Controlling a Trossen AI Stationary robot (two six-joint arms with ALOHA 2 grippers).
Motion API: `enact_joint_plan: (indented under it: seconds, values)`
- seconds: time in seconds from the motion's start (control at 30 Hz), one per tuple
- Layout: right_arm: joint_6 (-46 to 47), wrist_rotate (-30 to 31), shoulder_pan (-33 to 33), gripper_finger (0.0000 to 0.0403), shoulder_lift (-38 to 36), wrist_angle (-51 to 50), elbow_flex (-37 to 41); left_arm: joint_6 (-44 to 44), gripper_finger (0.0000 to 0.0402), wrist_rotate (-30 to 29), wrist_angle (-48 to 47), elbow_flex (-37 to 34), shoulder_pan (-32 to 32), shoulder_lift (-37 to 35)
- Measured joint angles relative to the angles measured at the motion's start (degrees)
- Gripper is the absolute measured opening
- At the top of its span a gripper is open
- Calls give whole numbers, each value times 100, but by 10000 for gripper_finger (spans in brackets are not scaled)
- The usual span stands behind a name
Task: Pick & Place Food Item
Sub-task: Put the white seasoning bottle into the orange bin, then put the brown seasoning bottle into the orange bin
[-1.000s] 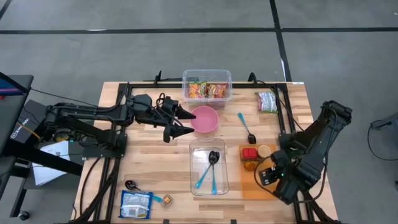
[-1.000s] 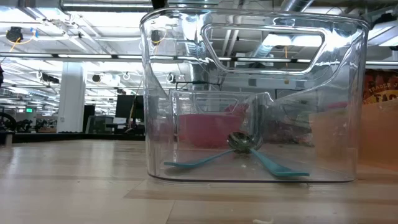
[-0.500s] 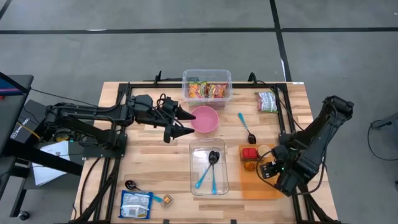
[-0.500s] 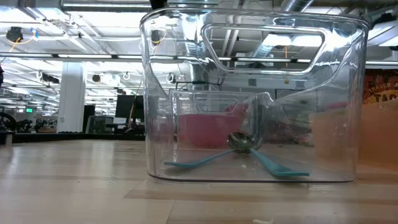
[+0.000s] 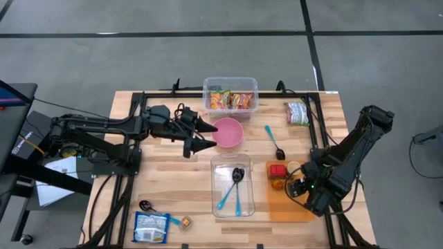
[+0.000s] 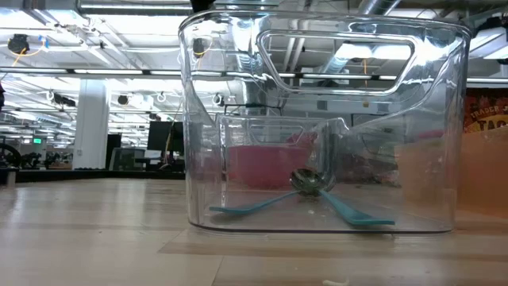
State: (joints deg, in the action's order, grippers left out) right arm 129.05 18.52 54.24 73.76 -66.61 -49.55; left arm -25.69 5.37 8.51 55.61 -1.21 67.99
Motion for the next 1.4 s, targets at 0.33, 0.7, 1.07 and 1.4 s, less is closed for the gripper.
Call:
enact_joint_plan:
  seconds: [0.33, 0.7, 1.07, 1.4]
  values:
    - [2, 194, -95, 195, -2, -20, 29, -26, 337, 0, 0, 0, 0, 0]
    - [-173, 374, -127, 195, 0, 72, 29, -28, 337, 0, -2, 0, 0, 0]
    - [-350, 427, -203, 360, 0, 99, 27, -28, 337, 0, -15, 0, 0, 0]
    - [-367, 493, -191, 354, -33, -9, 5, -28, 337, 2, -17, 0, 0, 0]
